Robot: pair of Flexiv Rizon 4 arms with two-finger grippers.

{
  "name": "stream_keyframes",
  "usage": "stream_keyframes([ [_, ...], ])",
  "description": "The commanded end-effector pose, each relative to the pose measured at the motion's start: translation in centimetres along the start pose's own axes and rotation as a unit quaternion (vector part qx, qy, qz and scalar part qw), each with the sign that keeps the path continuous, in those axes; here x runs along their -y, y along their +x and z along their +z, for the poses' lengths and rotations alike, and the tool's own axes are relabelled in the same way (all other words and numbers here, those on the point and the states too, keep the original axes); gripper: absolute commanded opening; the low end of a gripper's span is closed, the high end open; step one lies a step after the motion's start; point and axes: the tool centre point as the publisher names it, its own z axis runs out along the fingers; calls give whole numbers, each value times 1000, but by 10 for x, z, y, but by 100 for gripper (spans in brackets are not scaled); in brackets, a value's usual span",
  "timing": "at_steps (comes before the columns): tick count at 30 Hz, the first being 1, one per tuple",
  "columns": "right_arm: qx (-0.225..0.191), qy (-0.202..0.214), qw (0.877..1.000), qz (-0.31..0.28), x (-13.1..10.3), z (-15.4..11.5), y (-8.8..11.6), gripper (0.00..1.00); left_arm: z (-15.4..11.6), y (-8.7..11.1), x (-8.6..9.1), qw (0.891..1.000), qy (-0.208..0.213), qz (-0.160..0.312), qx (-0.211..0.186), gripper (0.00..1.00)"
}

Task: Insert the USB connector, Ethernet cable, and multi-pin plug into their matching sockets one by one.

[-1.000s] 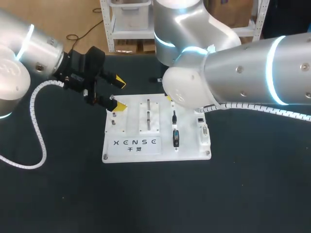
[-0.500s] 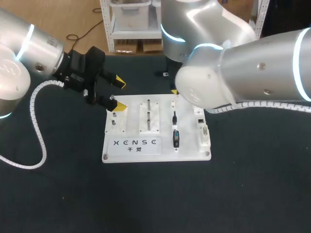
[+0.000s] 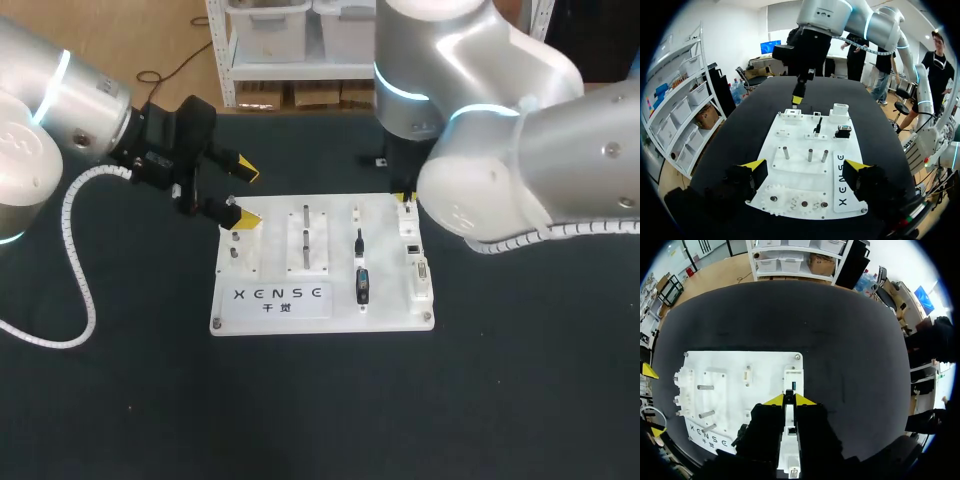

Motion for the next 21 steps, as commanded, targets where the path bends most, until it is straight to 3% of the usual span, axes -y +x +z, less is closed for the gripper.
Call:
stream_keyframes([
  [1, 29, 0, 1000, 4, 6, -1, 6, 0, 1, 1, -1, 1000, 0, 2, 2, 100],
  [21, 19, 2, 1000, 19, 8, 18, 3, 0, 1, 1, -1, 1000, 0, 2, 2, 100],
])
